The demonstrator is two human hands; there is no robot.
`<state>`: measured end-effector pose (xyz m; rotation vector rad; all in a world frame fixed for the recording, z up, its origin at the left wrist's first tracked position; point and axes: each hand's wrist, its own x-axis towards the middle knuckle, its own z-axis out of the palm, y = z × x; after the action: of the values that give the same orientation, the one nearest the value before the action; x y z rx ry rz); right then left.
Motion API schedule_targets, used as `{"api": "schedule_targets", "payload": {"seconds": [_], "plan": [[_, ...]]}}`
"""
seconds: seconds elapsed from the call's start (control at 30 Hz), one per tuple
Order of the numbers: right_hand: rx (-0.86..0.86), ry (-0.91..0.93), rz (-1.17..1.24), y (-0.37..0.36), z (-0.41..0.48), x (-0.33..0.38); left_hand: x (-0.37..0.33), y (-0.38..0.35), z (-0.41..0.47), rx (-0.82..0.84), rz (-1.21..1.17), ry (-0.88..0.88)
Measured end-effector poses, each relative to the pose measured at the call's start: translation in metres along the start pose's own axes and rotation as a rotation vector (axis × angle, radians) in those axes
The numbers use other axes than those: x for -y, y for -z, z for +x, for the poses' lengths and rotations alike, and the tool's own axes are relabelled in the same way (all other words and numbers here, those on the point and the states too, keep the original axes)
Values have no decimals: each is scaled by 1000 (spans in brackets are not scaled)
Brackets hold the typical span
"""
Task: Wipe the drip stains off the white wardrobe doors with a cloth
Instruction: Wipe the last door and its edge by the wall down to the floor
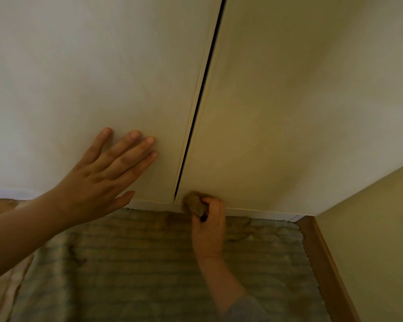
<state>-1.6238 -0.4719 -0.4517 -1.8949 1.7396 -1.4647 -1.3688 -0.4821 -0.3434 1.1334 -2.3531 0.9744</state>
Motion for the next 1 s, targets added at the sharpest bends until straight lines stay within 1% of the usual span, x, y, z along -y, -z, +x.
{"api": "schedule_targets", "payload": {"seconds": [0.13, 0.3, 0.4, 0.53, 0.63, 0.73, 0.83, 0.93, 1.0], "plan": [[-42, -70, -10, 32, 11, -29, -18, -3, 4, 19, 12, 45], [-86, -209, -28, 85, 34, -62, -54, -4, 22, 25, -55, 117], [-117, -272, -48, 110, 46, -82, -71, -5, 28, 27, -106, 75], [-210, -360, -98, 139, 58, -108, -95, -4, 32, 47, -220, -8], [-335, -465, -114, 159, 68, -123, -107, -1, 37, 122, -316, -63], [-413, -648, -103, 179, 79, -139, -117, 4, 48, 174, -417, -20], [-418, -776, -90, 188, 84, -144, -126, 10, 60, 252, -490, 10], [-426, -791, -113, 190, 75, -127, -137, 14, 73, 307, -549, 31], [-374, -846, -130, 191, 62, -114, -140, 20, 87, 350, -633, 40]]}}
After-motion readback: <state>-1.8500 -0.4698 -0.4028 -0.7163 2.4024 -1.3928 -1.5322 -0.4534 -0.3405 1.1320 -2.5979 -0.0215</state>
